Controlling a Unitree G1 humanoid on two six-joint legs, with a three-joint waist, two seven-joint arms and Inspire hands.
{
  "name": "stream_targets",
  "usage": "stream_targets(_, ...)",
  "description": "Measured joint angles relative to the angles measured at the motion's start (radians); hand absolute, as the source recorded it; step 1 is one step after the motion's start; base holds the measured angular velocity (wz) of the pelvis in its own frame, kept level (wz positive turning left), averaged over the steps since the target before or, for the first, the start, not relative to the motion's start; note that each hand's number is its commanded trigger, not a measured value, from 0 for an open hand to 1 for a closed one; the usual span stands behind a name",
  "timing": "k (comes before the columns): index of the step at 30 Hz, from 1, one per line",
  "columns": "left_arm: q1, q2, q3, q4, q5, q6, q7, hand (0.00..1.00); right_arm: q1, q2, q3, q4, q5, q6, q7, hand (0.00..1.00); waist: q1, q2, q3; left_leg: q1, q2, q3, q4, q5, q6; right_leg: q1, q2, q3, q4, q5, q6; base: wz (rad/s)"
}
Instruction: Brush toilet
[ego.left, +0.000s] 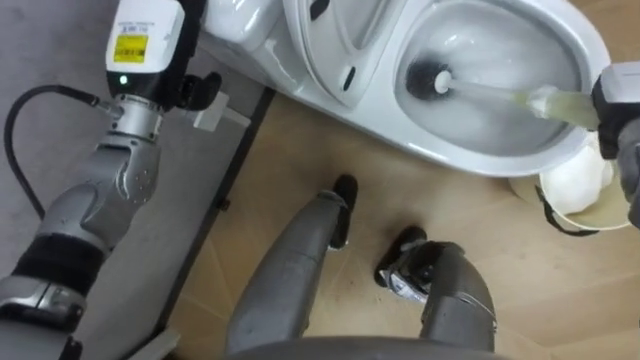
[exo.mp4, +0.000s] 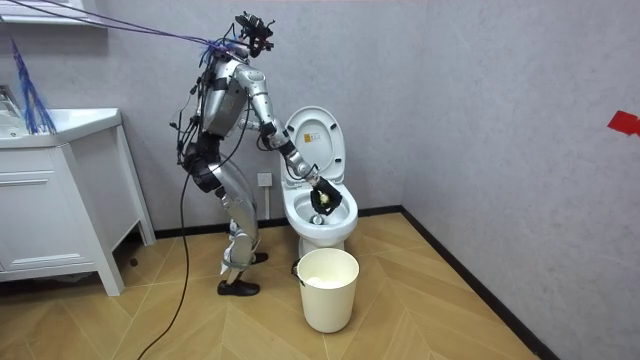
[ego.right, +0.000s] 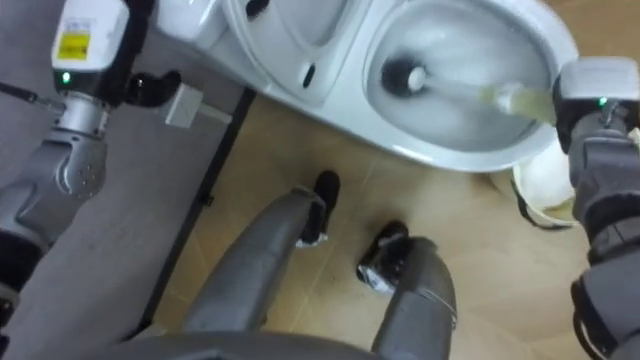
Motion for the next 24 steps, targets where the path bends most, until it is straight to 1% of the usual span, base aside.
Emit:
stream_targets(1,-0.005,0.0,0.0,0.0,-0.003,0.006,0.006,0.0,-0.004,0.001,0.001,-0.001,0.028,0.0,0.0,1.0,0.0,-0.003,0.0019,-0.005,0.001,0.005,0.001,0.0,0.0,-0.008,-0.001,0.004,0.005,-0.001,0.0,-0.1)
stream_targets(2,-0.007,0.002,0.0,0.0,-0.012,0.019,0.018,0.0,-0.012,0.007,0.005,-0.001,0.088,0.001,0.001,1.0,-0.001,-0.007,0.0041,-0.014,0.003,0.015,0.002,0.001,0.001,-0.025,-0.001,0.016,0.014,-0.001,-0.001,-0.15)
stream_targets(3,-0.008,0.004,0.001,-0.002,-0.013,0.032,0.027,0.0,-0.019,0.009,0.006,-0.002,0.132,0.003,0.001,1.0,-0.003,-0.007,0.0045,-0.023,0.006,0.021,0.007,0.001,0.001,-0.038,0.002,0.025,0.019,-0.001,-0.001,-0.16)
stream_targets(4,-0.008,0.006,0.001,-0.002,-0.013,0.037,0.035,0.0,-0.02,0.011,0.006,-0.002,0.151,0.005,0.001,1.0,-0.004,-0.008,0.0049,-0.025,0.006,0.023,0.009,0.001,0.001,-0.042,0.002,0.028,0.021,0.0,-0.001,-0.12)
stream_targets(6,-0.009,0.02,0.001,-0.002,-0.022,0.053,0.045,0.0,-0.021,0.025,0.006,-0.002,0.282,0.015,0.009,1.0,-0.01,-0.018,0.0067,-0.026,0.007,0.031,0.011,0.001,0.001,-0.051,0.0,0.038,0.033,-0.003,-0.005,-0.07)
stream_targets(10,-0.008,0.02,0.001,-0.003,-0.06,0.069,0.069,0.0,-0.036,0.041,0.001,-0.002,0.433,0.016,0.011,1.0,-0.031,-0.026,0.0055,-0.031,0.011,0.037,0.01,0.006,0.002,-0.058,-0.001,0.038,0.036,-0.001,-0.009,-0.01)
stream_targets(12,-0.005,0.021,0.002,-0.005,-0.06,0.079,0.091,0.0,-0.036,0.048,-0.009,-0.002,0.554,0.016,0.01,1.0,-0.039,-0.038,0.0044,-0.031,0.015,0.038,0.011,0.007,0.002,-0.058,0.004,0.039,0.034,0.002,-0.011,-0.05)
stream_targets(13,-0.005,0.021,0.002,-0.005,-0.06,0.083,0.096,0.0,-0.036,0.049,-0.015,-0.002,0.586,0.016,0.009,1.0,-0.041,-0.04,0.0048,-0.031,0.017,0.038,0.012,0.007,0.002,-0.058,0.005,0.038,0.032,0.003,-0.012,-0.05)
stream_targets(15,0.001,0.021,0.003,-0.006,-0.06,0.098,0.11,0.0,-0.036,0.051,-0.041,-0.002,0.698,0.016,-0.006,1.0,-0.058,-0.042,0.0048,-0.031,0.018,0.04,0.019,0.008,0.003,-0.056,0.004,0.037,0.035,0.005,-0.012,0.0)
stream_targets(17,0.004,0.021,0.005,-0.007,-0.059,0.111,0.113,0.0,-0.032,0.052,-0.041,-0.002,0.734,0.016,-0.007,1.0,-0.068,-0.043,0.0052,-0.031,0.018,0.042,0.02,0.009,0.004,-0.057,0.001,0.038,0.04,0.005,-0.012,0.0)
stream_targets(19,0.004,0.021,0.007,-0.008,-0.059,0.118,0.113,0.0,-0.028,0.06,-0.045,-0.002,0.735,0.016,-0.008,1.0,-0.077,-0.043,0.0052,-0.031,0.017,0.044,0.022,0.011,0.008,-0.057,-0.005,0.036,0.046,0.005,-0.012,0.02)
stream_targets(20,0.004,0.021,0.007,-0.008,-0.059,0.121,0.113,0.0,-0.027,0.068,-0.06,-0.002,0.735,0.016,-0.007,1.0,-0.083,-0.043,0.0051,-0.031,0.017,0.045,0.024,0.012,0.01,-0.058,-0.008,0.036,0.051,0.005,-0.012,0.0)
stream_targets(22,0.004,0.021,0.007,-0.008,-0.058,0.127,0.112,0.0,-0.025,0.076,-0.066,-0.002,0.734,0.016,-0.007,1.0,-0.086,-0.042,0.0049,-0.031,0.016,0.046,0.024,0.014,0.013,-0.059,-0.01,0.037,0.052,0.006,-0.012,0.0)
stream_targets(24,0.017,0.021,0.006,-0.008,-0.053,0.137,0.111,0.0,-0.014,0.089,-0.073,-0.001,0.729,0.016,-0.005,1.0,-0.087,-0.041,0.0044,-0.026,0.016,0.046,0.024,0.015,0.015,-0.053,-0.008,0.037,0.048,0.01,-0.009,0.0)
